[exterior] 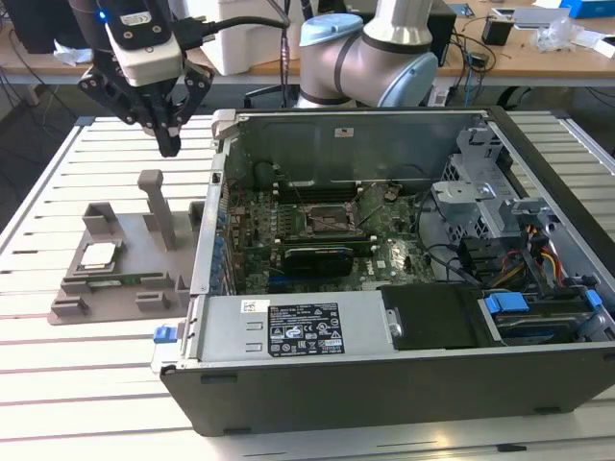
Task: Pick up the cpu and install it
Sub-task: 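Reach for the cpu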
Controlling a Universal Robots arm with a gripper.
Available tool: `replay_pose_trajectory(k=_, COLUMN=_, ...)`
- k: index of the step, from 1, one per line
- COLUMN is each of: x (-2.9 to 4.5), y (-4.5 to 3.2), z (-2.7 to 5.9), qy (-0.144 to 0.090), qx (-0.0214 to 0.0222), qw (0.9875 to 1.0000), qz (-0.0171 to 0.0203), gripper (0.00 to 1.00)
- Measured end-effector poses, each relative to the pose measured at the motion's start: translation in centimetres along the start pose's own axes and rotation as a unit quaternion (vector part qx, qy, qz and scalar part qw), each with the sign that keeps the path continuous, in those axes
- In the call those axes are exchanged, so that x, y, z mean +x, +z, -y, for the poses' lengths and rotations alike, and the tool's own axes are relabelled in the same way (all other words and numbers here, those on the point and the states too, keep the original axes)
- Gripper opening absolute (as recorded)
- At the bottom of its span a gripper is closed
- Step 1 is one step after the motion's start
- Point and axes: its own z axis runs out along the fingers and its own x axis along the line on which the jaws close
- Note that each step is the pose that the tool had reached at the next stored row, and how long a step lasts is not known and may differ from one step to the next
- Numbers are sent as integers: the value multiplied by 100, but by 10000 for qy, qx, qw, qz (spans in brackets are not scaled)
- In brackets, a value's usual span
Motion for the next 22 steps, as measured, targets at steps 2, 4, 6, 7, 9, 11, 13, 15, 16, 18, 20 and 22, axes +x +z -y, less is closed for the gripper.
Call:
replay_pose_trajectory(k=2, x=37, y=-1, z=3, qy=0, qx=0, qw=10000, qz=0, gripper=11)
replay_pose_trajectory(k=4, x=79, y=-2, z=6, qy=0, qx=0, qw=10000, qz=0, gripper=11)
replay_pose_trajectory(k=6, x=125, y=-4, z=9, qy=0, qx=0, qw=10000, qz=0, gripper=11)
replay_pose_trajectory(k=7, x=141, y=-4, z=11, qy=-1, qx=0, qw=10000, qz=0, gripper=11)
replay_pose_trajectory(k=9, x=182, y=-5, z=14, qy=0, qx=1, qw=10000, qz=0, gripper=11)
replay_pose_trajectory(k=11, x=228, y=-6, z=17, qy=0, qx=0, qw=10000, qz=0, gripper=11)
replay_pose_trajectory(k=13, x=259, y=-7, z=19, qy=0, qx=0, qw=10000, qz=0, gripper=11)
replay_pose_trajectory(k=15, x=289, y=-8, z=22, qy=0, qx=0, qw=10000, qz=0, gripper=11)
replay_pose_trajectory(k=16, x=307, y=-8, z=23, qy=0, qx=0, qw=10000, qz=0, gripper=11)
replay_pose_trajectory(k=18, x=363, y=-9, z=27, qy=-1, qx=0, qw=10000, qz=0, gripper=11)
replay_pose_trajectory(k=20, x=410, y=-10, z=31, qy=0, qx=0, qw=10000, qz=0, gripper=11)
replay_pose_trajectory(k=22, x=489, y=-11, z=36, qy=0, qx=0, qw=10000, qz=0, gripper=11)
